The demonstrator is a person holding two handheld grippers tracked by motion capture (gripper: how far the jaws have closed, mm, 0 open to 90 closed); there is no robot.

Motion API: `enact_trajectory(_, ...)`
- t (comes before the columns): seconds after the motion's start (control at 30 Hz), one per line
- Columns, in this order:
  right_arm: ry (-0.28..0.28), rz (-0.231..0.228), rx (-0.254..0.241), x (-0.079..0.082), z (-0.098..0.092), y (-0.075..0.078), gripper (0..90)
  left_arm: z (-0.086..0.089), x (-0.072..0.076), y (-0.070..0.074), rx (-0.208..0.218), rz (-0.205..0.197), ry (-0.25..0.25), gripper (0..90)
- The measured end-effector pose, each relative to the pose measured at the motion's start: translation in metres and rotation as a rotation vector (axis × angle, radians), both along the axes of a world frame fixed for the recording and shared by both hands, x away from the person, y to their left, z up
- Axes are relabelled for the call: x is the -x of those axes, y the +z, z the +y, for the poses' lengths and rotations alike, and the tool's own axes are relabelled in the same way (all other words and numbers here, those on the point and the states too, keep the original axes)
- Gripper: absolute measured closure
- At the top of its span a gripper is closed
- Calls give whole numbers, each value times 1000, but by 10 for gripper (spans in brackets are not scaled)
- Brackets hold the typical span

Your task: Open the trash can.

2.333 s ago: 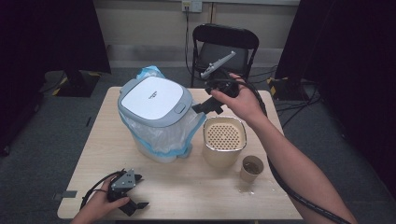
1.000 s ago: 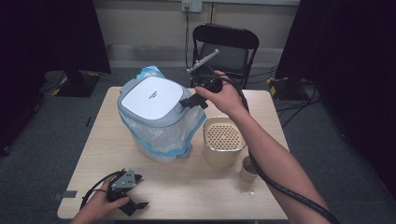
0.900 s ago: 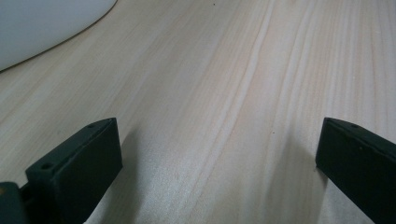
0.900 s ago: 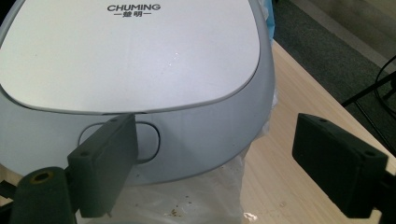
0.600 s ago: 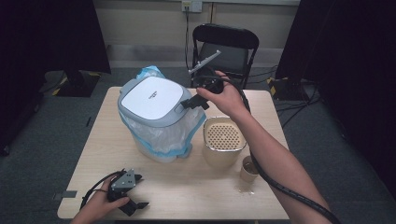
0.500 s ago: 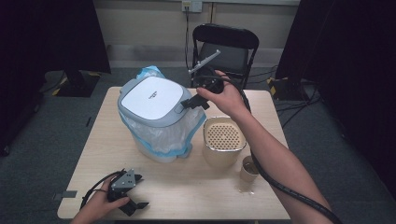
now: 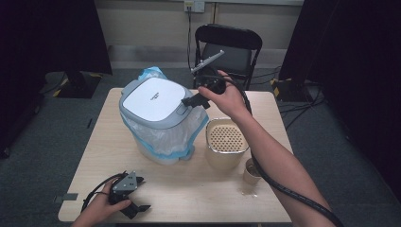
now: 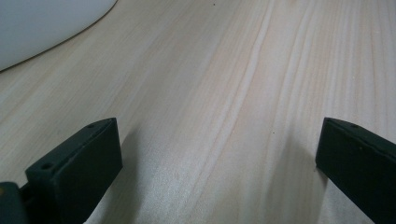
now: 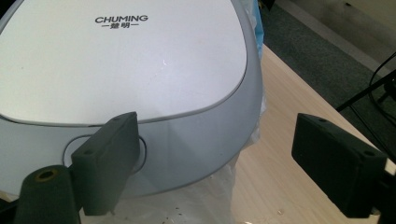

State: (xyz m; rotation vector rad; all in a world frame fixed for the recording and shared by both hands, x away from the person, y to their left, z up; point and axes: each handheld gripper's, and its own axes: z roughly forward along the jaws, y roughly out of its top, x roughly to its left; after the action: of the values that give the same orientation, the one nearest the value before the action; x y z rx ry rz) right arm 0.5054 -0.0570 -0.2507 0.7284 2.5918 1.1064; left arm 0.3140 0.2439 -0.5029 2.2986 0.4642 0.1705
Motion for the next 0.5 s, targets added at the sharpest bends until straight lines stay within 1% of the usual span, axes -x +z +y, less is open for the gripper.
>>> enact_trajectory(0.13, 9, 1, 18, 0, 0, 0, 145, 0, 0, 0, 0, 0, 0, 0)
enact_trajectory(0.17, 14, -6, 20, 0, 0, 0, 145, 0, 0, 0, -1, 1, 1, 0)
enact_trajectory(0.2, 15, -7, 18, 0, 0, 0, 144, 0, 0, 0, -1, 1, 0, 0)
enact_trajectory(0.23, 15, 0, 6, 0, 0, 0, 151, 0, 0, 0, -1, 0, 0, 0)
enact_trajectory(0.33, 24, -33, 17, 2, -1, 2, 158, 0, 0, 0, -1, 0, 0, 0)
enact_trajectory(0.4, 27, -22, -12, 5, -5, 3, 149, 0, 0, 0, -1, 0, 1, 0)
enact_trajectory(0.5, 30, -15, -15, 7, -9, 2, 149, 0, 0, 0, -1, 1, 0, 0)
